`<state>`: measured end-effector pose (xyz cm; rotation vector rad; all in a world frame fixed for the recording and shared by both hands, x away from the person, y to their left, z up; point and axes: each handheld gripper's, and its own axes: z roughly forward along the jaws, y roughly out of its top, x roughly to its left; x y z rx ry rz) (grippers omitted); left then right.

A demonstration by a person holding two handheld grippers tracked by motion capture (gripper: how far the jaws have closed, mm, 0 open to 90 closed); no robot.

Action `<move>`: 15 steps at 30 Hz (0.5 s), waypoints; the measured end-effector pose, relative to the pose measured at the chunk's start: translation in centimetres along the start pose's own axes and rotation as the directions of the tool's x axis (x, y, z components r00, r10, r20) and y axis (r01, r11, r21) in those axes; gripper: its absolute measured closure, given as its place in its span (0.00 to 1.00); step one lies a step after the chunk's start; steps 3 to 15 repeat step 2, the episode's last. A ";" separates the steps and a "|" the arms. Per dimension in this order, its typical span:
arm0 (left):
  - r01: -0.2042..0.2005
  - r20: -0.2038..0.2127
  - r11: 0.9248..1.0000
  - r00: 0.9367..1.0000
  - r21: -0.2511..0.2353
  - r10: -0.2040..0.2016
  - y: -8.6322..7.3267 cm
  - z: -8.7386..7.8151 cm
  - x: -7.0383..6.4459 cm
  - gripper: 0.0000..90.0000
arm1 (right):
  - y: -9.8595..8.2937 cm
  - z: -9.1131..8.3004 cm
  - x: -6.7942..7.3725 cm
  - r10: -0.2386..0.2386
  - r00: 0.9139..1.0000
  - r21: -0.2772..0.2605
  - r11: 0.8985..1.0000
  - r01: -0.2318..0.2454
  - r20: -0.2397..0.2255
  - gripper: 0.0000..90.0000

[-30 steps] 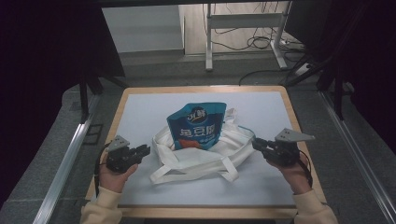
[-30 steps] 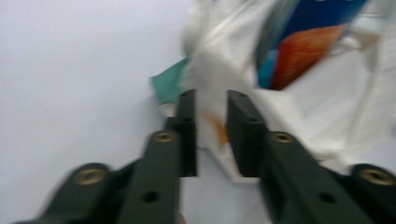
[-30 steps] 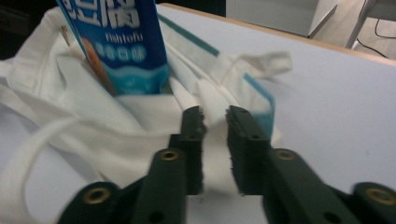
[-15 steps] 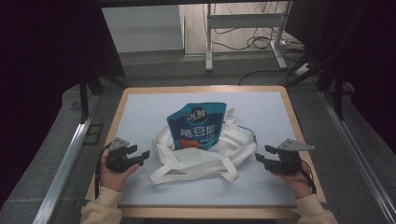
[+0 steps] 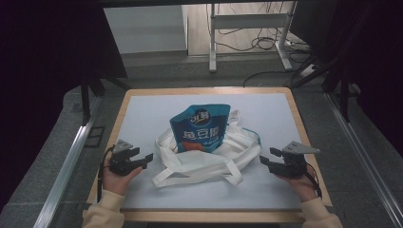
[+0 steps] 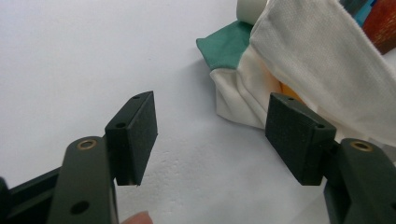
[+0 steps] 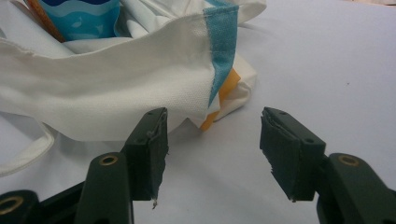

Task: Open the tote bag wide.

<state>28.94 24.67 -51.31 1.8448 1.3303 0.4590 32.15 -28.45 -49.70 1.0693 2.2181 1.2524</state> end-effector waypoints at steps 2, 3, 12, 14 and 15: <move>0.003 -0.005 1.000 1.000 0.001 -0.003 0.0 0.1 0.0 0.36 | 0.0 0.2 0.1 -0.004 1.000 0.002 1.000 0.004 0.000 0.45; 0.003 -0.005 1.000 1.000 0.001 -0.003 0.0 0.1 0.0 0.36 | 0.0 0.2 0.1 -0.004 1.000 0.002 1.000 0.004 0.000 0.45; 0.003 -0.005 1.000 1.000 0.001 -0.003 0.0 0.1 0.0 0.36 | 0.0 0.2 0.1 -0.004 1.000 0.002 1.000 0.004 0.000 0.45; 0.003 -0.005 1.000 1.000 0.001 -0.003 0.0 0.1 0.0 0.36 | 0.0 0.2 0.1 -0.004 1.000 0.002 1.000 0.004 0.000 0.45; 0.003 -0.005 1.000 1.000 0.001 -0.003 0.0 0.1 0.0 0.36 | 0.0 0.2 0.1 -0.004 1.000 0.002 1.000 0.004 0.000 0.45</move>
